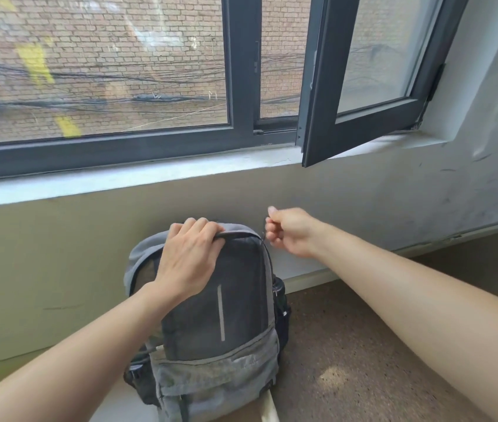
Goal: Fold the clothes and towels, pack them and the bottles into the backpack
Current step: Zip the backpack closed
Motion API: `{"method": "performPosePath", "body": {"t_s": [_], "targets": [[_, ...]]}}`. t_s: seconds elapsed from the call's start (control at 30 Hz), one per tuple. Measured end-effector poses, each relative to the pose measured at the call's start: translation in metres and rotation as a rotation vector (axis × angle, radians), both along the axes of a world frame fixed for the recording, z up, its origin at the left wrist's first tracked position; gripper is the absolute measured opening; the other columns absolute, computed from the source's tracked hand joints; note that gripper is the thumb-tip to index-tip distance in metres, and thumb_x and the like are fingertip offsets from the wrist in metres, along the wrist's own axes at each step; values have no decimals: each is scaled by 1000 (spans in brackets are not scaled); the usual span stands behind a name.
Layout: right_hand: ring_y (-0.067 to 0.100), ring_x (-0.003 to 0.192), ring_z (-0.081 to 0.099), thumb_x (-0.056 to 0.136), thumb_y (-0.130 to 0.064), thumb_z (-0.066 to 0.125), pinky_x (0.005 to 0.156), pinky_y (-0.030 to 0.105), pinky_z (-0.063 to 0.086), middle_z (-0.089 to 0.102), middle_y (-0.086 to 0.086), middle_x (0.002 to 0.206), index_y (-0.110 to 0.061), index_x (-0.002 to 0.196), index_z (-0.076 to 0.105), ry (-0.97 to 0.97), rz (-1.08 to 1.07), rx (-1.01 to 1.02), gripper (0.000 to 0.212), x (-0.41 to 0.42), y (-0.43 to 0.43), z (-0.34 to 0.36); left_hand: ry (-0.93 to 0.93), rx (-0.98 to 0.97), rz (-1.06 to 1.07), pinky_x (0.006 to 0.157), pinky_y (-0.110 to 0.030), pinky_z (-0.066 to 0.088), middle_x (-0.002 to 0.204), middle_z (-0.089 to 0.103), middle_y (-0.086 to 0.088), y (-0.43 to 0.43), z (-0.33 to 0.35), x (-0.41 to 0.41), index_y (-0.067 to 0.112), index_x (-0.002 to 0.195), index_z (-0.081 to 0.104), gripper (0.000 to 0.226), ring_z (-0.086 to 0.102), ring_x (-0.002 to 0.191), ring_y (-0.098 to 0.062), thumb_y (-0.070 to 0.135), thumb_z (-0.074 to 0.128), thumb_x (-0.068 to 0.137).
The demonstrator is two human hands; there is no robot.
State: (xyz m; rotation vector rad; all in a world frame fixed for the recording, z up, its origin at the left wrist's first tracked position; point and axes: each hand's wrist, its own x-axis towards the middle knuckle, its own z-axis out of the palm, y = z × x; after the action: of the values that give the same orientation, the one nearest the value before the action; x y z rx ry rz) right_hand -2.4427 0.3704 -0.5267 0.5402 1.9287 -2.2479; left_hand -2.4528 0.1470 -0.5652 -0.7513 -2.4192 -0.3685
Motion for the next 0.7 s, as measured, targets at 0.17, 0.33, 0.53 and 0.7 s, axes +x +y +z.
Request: {"method": "performPosePath", "body": {"t_s": [0.17, 0.33, 0.53, 0.7], "targets": [[14, 49, 43, 108, -30, 46, 54, 23, 33, 53, 2, 59, -10, 80, 56, 124, 25, 178, 35, 4, -21, 11, -105, 15, -39, 88, -43, 43, 113, 69, 0, -17, 9, 1, 20, 123, 68, 25, 60, 104, -29, 23, 57, 101], [15, 78, 57, 94, -36, 66, 70, 32, 48, 62, -1, 87, -17, 97, 62, 532, -110, 920, 20, 22, -41, 10, 92, 64, -81, 75, -37, 47, 97, 65, -2, -63, 6, 24, 13, 100, 68, 14, 56, 88, -26, 12, 62, 87], [17, 79, 59, 90, -26, 73, 77, 42, 56, 52, -3, 123, -17, 123, 60, 927, 391, 1264, 36, 41, -111, -4, -338, 62, 191, 60, -31, 44, 73, 61, 12, -129, -36, 61, 24, 80, 67, 18, 62, 72, -25, 33, 52, 84], [30, 109, 64, 94, -27, 69, 89, 48, 55, 49, -1, 143, -18, 145, 48, 870, 514, 1439, 56, 35, -141, -14, -1050, 69, 410, 69, -33, 46, 88, 70, -6, -144, -92, 63, 18, 84, 68, 30, 62, 86, -31, 41, 53, 97]]}}
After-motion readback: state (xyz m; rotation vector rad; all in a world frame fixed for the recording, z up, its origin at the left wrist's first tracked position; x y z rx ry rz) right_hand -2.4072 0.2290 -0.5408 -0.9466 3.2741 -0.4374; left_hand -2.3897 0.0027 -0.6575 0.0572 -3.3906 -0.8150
